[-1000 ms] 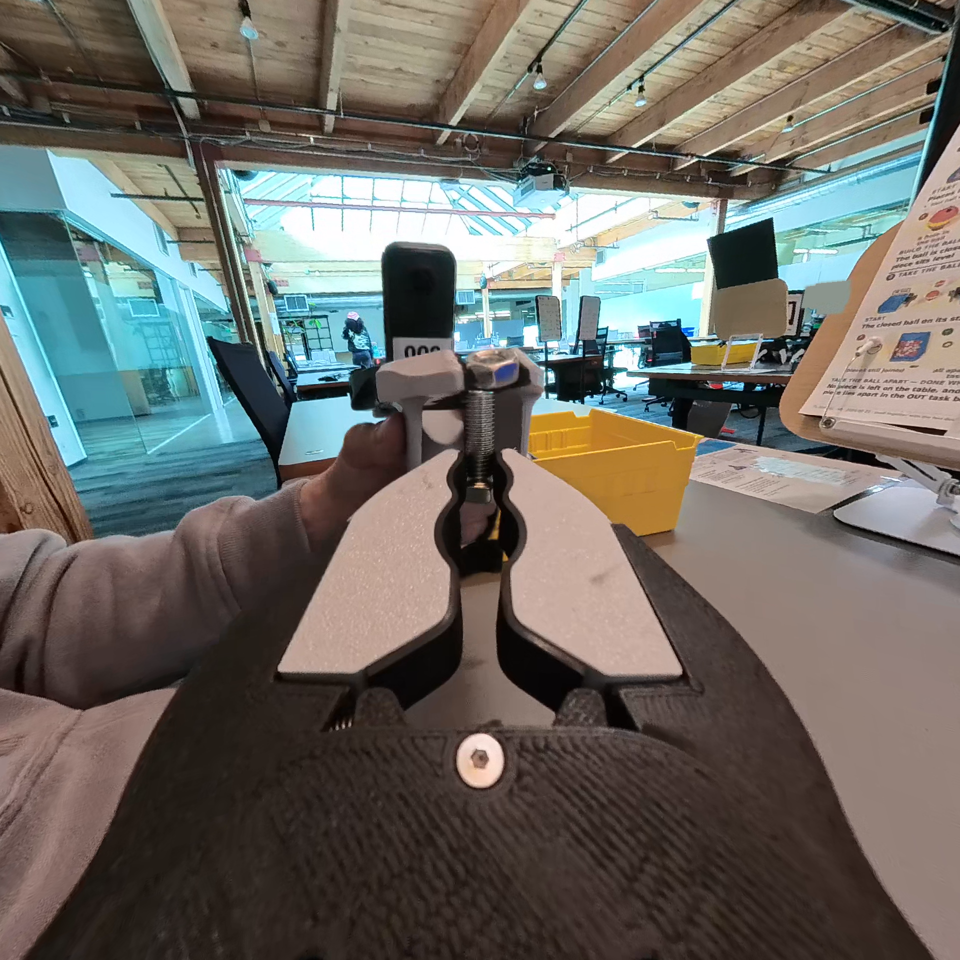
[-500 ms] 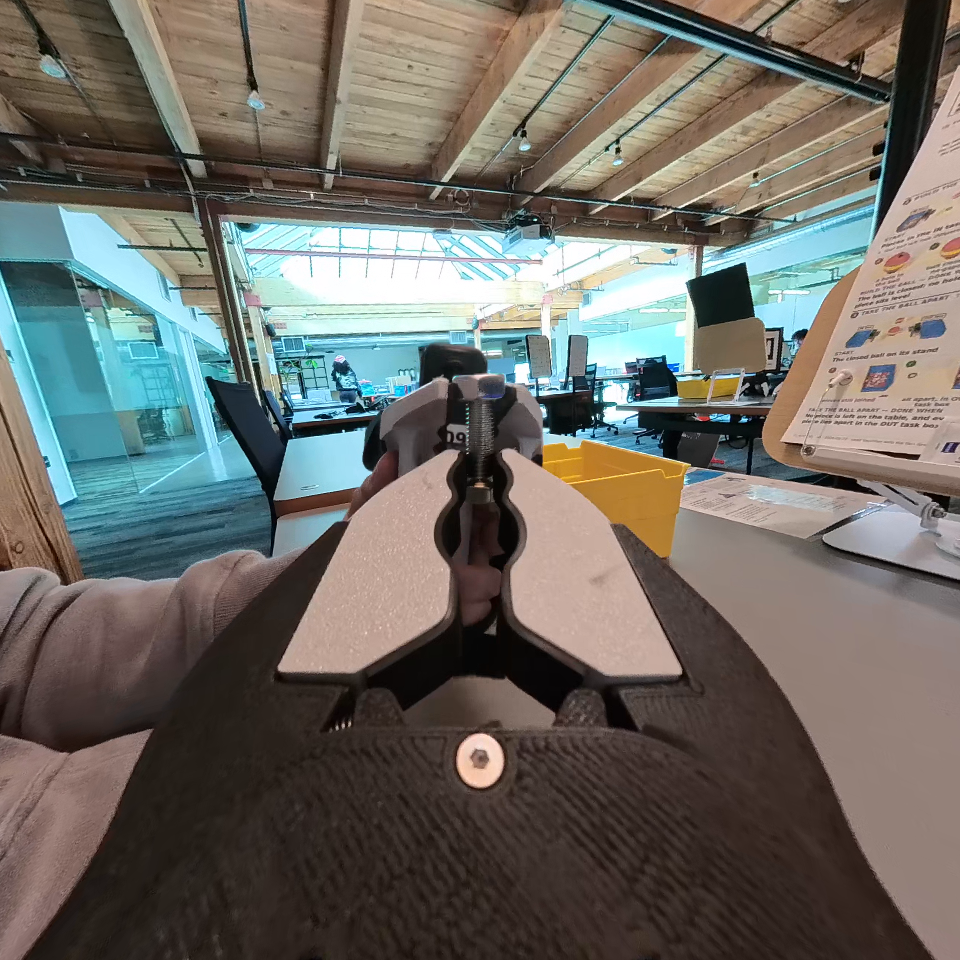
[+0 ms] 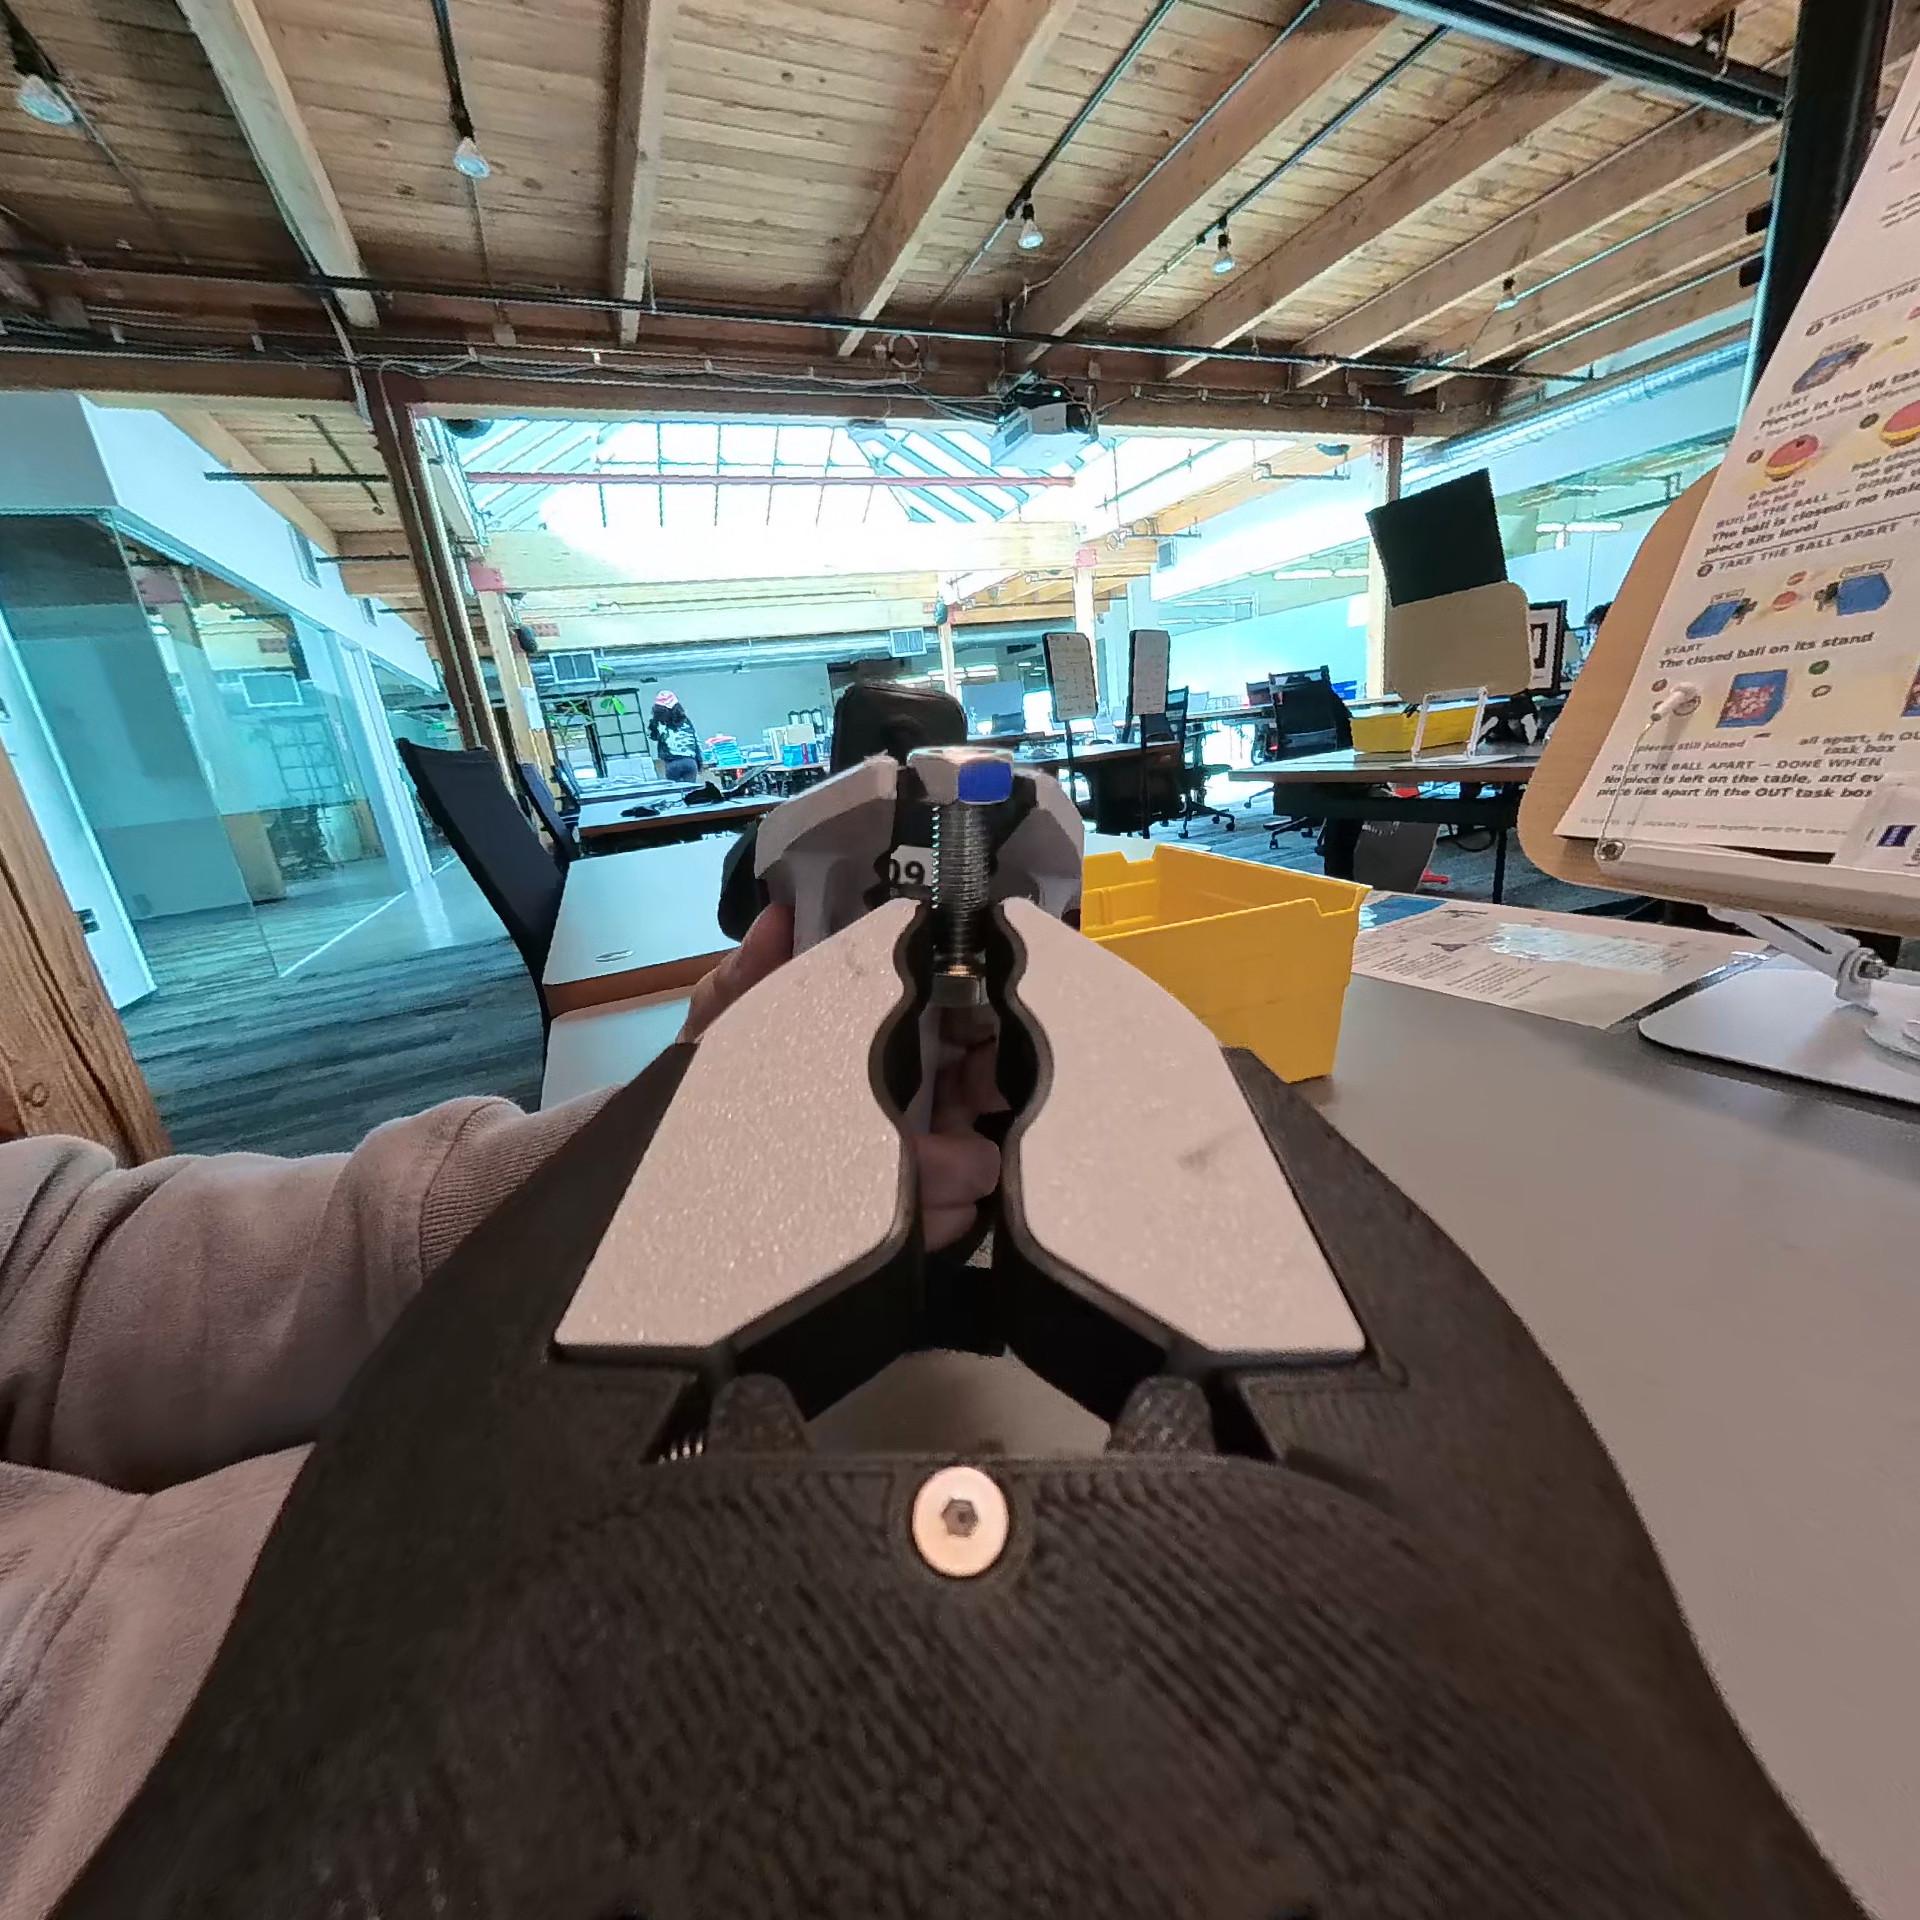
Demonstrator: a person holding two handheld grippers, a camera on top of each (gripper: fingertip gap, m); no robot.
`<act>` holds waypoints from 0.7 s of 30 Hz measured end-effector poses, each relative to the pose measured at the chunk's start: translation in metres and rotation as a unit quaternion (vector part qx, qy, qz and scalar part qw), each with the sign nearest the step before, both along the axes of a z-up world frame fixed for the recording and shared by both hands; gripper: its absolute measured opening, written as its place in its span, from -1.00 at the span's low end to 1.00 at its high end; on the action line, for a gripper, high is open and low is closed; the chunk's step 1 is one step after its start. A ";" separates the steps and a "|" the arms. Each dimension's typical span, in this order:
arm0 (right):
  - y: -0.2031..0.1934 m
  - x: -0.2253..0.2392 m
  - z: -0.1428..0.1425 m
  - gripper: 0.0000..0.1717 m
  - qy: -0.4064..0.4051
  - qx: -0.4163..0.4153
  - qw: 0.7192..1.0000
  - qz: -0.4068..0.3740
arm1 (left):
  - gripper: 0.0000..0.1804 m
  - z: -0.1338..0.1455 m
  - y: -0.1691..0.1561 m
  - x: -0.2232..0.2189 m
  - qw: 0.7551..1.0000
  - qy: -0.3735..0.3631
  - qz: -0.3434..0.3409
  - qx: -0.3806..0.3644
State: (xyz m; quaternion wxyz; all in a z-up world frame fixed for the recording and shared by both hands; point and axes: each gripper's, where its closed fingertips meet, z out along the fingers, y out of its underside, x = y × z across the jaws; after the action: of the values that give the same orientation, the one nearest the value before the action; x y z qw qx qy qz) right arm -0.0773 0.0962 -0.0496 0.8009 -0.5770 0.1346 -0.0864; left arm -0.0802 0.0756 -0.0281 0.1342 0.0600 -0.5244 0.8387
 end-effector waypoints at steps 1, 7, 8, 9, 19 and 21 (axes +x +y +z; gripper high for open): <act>0.000 0.001 -0.001 -0.90 0.002 -0.003 1.000 -0.001 | -0.81 -0.001 0.000 0.001 1.000 0.001 0.000 0.002; 0.001 0.001 -0.003 -0.90 0.009 -0.013 1.000 0.001 | -0.80 -0.003 0.000 0.002 1.000 -0.001 0.006 0.009; 0.001 0.002 -0.003 -0.90 0.009 -0.014 1.000 0.000 | -0.79 -0.004 -0.001 0.003 1.000 0.000 0.008 0.012; 0.002 0.001 -0.003 -0.90 0.010 -0.015 1.000 0.001 | -0.76 -0.005 -0.001 0.004 1.000 -0.001 0.011 0.014; 0.000 0.004 -0.002 -0.90 0.020 -0.024 1.000 -0.003 | -0.60 -0.002 0.007 0.012 0.993 -0.055 0.090 0.050; -0.003 0.006 0.000 -0.90 0.020 -0.027 0.999 -0.009 | -0.55 0.001 0.011 0.015 0.988 -0.071 0.119 0.068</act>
State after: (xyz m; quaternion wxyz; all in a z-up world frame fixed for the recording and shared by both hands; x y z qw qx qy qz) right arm -0.0716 0.0928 -0.0500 0.7816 -0.5985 0.1537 -0.0855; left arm -0.0653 0.0867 -0.0272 -0.0086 0.0709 -0.5777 0.8131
